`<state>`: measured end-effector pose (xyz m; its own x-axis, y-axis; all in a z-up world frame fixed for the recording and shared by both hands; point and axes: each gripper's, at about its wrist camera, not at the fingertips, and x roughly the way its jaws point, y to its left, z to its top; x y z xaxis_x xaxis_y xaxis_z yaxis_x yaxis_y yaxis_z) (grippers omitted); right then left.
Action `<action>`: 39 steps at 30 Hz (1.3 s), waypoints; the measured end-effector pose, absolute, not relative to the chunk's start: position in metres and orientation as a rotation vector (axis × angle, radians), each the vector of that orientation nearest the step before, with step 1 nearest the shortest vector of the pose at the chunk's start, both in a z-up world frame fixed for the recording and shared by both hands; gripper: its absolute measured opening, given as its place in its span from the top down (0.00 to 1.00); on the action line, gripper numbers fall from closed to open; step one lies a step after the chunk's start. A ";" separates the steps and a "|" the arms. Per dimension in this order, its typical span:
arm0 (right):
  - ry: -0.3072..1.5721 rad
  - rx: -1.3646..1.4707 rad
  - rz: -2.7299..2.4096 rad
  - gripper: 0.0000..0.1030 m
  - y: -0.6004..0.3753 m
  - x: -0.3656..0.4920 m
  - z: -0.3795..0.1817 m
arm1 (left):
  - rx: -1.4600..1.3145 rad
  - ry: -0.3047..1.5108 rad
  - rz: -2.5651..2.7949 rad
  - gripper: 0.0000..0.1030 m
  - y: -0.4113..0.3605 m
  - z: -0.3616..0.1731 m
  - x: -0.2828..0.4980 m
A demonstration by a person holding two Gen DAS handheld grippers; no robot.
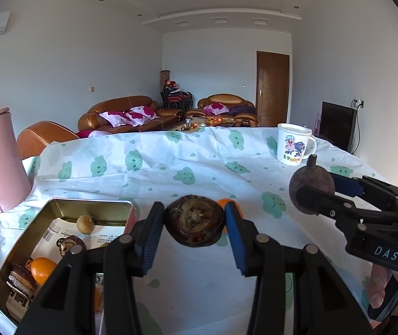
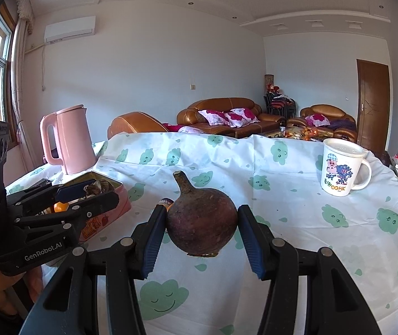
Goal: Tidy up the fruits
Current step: 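Lift and carry the mangosteen and pastry toward the pink tin with both tools, then lower both tools over the tin and open them to release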
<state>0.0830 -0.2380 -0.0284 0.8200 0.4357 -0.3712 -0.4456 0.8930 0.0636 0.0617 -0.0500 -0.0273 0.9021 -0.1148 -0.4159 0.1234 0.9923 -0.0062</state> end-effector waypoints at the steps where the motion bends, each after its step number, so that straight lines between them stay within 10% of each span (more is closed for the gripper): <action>1: 0.382 -0.029 0.468 0.47 -0.238 0.082 -0.028 | 0.020 0.424 -0.121 0.55 -0.050 -0.027 0.061; 39: 0.375 -0.079 0.561 0.47 -0.199 0.080 -0.027 | -0.036 0.393 -0.046 0.55 -0.011 -0.020 0.052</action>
<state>0.0798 -0.1993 -0.0275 0.7807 0.5050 -0.3681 -0.5334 0.8454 0.0286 0.0520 -0.0112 -0.0202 0.9229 -0.0515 -0.3815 0.0374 0.9983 -0.0443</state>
